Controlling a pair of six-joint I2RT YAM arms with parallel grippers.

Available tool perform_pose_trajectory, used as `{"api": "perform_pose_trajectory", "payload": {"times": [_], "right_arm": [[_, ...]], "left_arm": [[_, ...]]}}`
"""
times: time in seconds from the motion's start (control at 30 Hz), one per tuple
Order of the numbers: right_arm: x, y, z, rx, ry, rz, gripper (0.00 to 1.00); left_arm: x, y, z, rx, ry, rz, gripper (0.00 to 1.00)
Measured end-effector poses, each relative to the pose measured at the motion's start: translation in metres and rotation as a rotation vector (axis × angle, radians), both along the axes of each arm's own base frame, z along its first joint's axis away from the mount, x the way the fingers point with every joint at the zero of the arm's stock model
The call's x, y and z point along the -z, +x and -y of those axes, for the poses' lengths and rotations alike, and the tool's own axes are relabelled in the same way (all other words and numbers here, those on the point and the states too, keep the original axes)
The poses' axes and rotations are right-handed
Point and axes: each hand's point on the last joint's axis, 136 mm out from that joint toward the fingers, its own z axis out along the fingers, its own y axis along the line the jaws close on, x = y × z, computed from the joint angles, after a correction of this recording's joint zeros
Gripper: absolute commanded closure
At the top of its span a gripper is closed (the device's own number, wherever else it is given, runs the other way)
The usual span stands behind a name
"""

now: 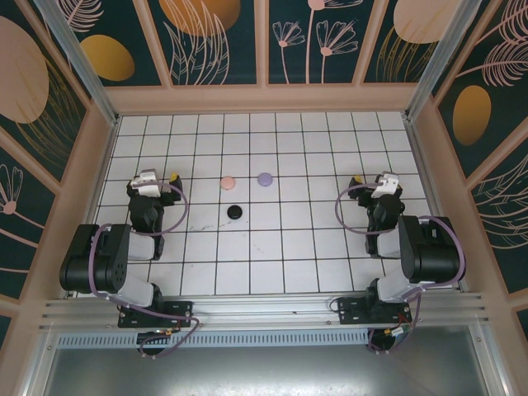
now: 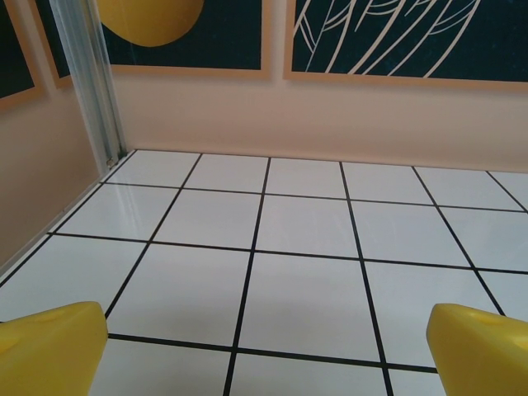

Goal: Insert the wireless bluetooth earbuds into the charging case

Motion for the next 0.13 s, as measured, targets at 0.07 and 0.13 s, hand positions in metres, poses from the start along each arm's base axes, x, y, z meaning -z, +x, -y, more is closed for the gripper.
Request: {"api": "perform_pose_trajectory", "payload": {"times": [0.07,0.13], "right_arm": [[0.0006,0.0003,-0.0007,-0.004,0.001,-0.003,0.01],[0.0016,0.0005,-0.0012,-0.007,0.002,-0.008,0.01]], "left_arm": [[0.0,0.0,-0.0001,0.0,0.0,0.0,0.01],[0.0,0.0,0.0,0.0,0.0,0.0,0.01]]}}
